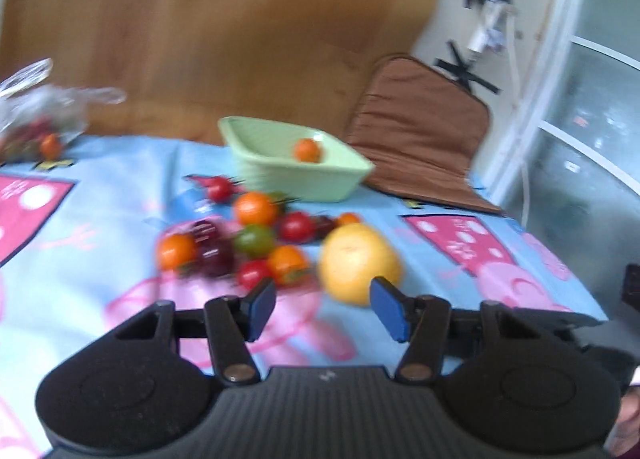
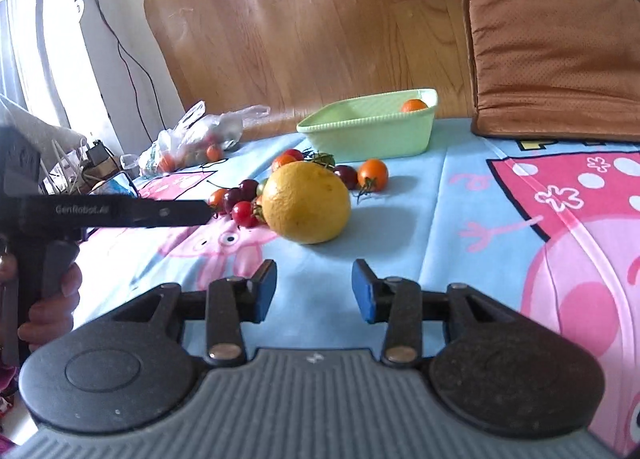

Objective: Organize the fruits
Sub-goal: 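Reach the left tool to the yellow grapefruit and close on it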

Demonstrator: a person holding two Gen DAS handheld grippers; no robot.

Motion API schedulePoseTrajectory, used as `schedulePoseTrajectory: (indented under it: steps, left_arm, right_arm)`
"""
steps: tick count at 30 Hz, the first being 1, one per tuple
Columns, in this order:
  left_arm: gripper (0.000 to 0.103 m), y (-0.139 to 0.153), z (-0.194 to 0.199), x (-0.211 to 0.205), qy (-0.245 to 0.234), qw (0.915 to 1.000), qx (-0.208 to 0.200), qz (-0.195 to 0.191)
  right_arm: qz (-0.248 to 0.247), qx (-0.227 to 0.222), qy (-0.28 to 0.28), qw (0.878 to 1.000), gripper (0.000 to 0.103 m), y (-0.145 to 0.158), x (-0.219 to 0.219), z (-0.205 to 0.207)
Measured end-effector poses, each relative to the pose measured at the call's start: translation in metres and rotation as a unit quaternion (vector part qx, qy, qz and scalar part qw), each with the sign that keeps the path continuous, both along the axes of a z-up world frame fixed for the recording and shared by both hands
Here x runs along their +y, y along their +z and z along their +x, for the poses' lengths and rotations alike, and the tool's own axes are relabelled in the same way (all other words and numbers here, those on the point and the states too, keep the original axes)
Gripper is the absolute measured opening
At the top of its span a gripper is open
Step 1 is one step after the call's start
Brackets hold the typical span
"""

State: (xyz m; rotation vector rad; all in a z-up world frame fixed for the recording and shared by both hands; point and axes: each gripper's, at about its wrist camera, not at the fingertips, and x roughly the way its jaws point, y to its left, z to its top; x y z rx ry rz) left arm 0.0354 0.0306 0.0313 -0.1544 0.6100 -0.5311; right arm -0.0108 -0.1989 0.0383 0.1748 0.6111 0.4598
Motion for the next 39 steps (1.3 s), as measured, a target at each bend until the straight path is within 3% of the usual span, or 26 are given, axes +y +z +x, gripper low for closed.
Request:
schedulePoseTrajectory:
  steps: [7, 17, 19, 28, 33, 39]
  left_arm:
    - [0.057, 0.0, -0.012, -0.03, -0.014, 0.9989, -0.027, 0.035]
    - [0.055, -0.028, -0.033, -0.029, 0.048, 0.9944, -0.041, 0.085]
    - [0.057, -0.026, -0.035, -0.026, 0.057, 0.9938, -0.055, 0.078]
    - [0.057, -0.025, -0.033, -0.016, 0.06, 0.9961, -0.044, 0.047]
    - [0.057, -0.012, -0.021, -0.02, 0.038, 0.9977, -0.046, 0.031]
    - [0.063, 0.002, 0.006, -0.045, -0.006, 0.9974, -0.055, 0.045]
  right_arm:
    - [-0.018, 0.001, -0.007, 1.0, 0.045, -0.006, -0.002, -0.004]
    - [-0.008, 0.003, -0.009, 1.0, 0.05, -0.011, -0.005, -0.003]
    - [-0.008, 0.002, -0.01, 1.0, 0.05, -0.011, -0.005, -0.003]
    - [-0.011, 0.002, -0.014, 1.0, 0.05, -0.011, -0.004, -0.003]
    - [0.0, 0.01, -0.01, 1.0, 0.05, -0.009, -0.005, 0.007]
    - [-0.042, -0.005, 0.015, 0.999, 0.053, -0.003, 0.007, 0.035]
